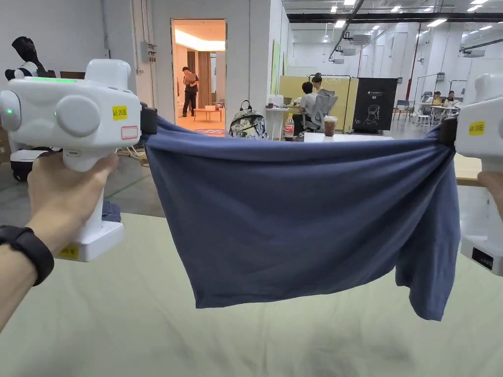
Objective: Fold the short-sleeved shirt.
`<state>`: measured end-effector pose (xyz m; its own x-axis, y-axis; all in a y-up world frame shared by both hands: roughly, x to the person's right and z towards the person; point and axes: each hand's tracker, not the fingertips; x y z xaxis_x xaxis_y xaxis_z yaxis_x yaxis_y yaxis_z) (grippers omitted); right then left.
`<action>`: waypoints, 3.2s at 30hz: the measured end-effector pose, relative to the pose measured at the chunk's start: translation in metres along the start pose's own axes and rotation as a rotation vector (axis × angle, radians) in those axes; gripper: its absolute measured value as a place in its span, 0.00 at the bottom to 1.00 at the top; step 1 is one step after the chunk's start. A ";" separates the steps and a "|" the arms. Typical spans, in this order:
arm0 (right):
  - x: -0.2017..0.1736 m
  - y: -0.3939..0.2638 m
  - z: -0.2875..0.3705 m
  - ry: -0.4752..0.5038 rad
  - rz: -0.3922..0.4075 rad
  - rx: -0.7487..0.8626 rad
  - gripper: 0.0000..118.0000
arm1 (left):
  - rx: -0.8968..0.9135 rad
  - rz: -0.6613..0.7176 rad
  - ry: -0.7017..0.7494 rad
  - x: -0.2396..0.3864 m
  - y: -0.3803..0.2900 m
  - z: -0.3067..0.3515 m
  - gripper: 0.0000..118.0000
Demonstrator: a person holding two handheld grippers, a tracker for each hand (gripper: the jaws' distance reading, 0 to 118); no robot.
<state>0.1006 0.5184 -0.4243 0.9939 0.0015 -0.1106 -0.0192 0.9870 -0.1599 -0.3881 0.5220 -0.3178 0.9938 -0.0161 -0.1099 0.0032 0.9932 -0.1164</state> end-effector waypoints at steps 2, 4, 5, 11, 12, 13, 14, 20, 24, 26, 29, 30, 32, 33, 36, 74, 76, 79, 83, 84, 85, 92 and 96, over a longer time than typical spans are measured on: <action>-0.005 -0.014 -0.012 -0.003 0.007 -0.029 0.02 | -0.031 0.015 0.003 -0.001 -0.016 -0.012 0.02; -0.010 -0.040 -0.022 0.005 0.001 -0.062 0.02 | -0.065 0.069 -0.008 0.000 -0.045 -0.016 0.02; -0.011 -0.053 -0.025 0.014 0.001 -0.077 0.02 | -0.088 0.084 -0.031 0.001 -0.060 -0.018 0.02; -0.018 -0.179 -0.024 0.081 0.048 -0.263 0.02 | -0.315 0.131 -0.115 0.013 -0.196 -0.008 0.02; -0.015 -0.203 -0.010 0.082 0.023 -0.247 0.02 | -0.307 0.159 -0.153 0.011 -0.218 0.004 0.02; -0.013 -0.234 0.012 0.099 0.001 -0.247 0.02 | -0.308 0.205 -0.203 0.011 -0.244 0.022 0.02; -0.010 -0.263 0.032 0.121 -0.019 -0.265 0.02 | -0.317 0.255 -0.214 0.011 -0.269 0.039 0.02; 0.021 -0.415 0.170 0.056 -0.155 -0.489 0.02 | -0.531 0.365 -0.142 0.002 -0.400 0.163 0.02; 0.044 -0.464 0.237 -0.026 -0.305 -0.575 0.02 | -0.561 0.514 -0.090 -0.010 -0.432 0.222 0.02; 0.049 -0.469 0.259 -0.019 -0.315 -0.552 0.02 | -0.569 0.509 -0.079 -0.016 -0.439 0.240 0.02; 0.045 -0.467 0.281 -0.002 -0.312 -0.531 0.07 | -0.564 0.478 -0.092 -0.021 -0.453 0.258 0.03; 0.044 -0.465 0.283 0.001 -0.304 -0.530 0.30 | -0.538 0.458 -0.080 -0.020 -0.452 0.262 0.16; 0.044 -0.462 0.288 -0.048 -0.299 -0.516 0.76 | -0.511 0.400 -0.026 -0.015 -0.446 0.268 0.63; 0.047 -0.461 0.290 -0.042 -0.306 -0.515 0.80 | -0.486 0.387 -0.015 -0.016 -0.440 0.270 0.76; 0.059 -0.446 0.300 -0.049 -0.330 -0.478 0.80 | -0.404 0.345 -0.013 -0.012 -0.407 0.279 0.76; 0.027 -0.354 0.294 0.047 -0.154 -0.284 0.00 | -0.701 0.391 0.037 -0.003 -0.461 0.239 0.71; 0.027 -0.354 0.296 0.031 -0.137 -0.294 0.00 | -0.720 0.340 0.097 0.006 -0.458 0.238 0.56; 0.028 -0.355 0.298 0.023 -0.143 -0.297 0.00 | -0.710 0.306 0.093 0.008 -0.449 0.240 0.23; 0.031 -0.355 0.281 0.034 -0.180 -0.320 0.00 | -0.756 0.300 0.036 0.023 -0.456 0.237 0.01; 0.031 -0.352 0.275 0.041 -0.179 -0.322 0.00 | -0.757 0.262 0.040 0.027 -0.456 0.238 0.01; 0.032 -0.347 0.266 0.062 -0.174 -0.325 0.00 | -0.757 0.244 0.043 0.029 -0.455 0.237 0.01; 0.021 -0.307 0.105 0.303 -0.035 -0.519 0.93 | -0.777 0.246 0.040 0.029 -0.452 0.236 0.01; -0.008 -0.308 0.013 0.319 0.045 -0.706 0.92 | -0.784 0.234 0.044 0.031 -0.451 0.236 0.01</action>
<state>0.0999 0.2170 -0.3615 0.9131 -0.1134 -0.3916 -0.2299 0.6501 -0.7242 -0.3329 0.1012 -0.0359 0.9538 0.1605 -0.2538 -0.2984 0.6027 -0.7401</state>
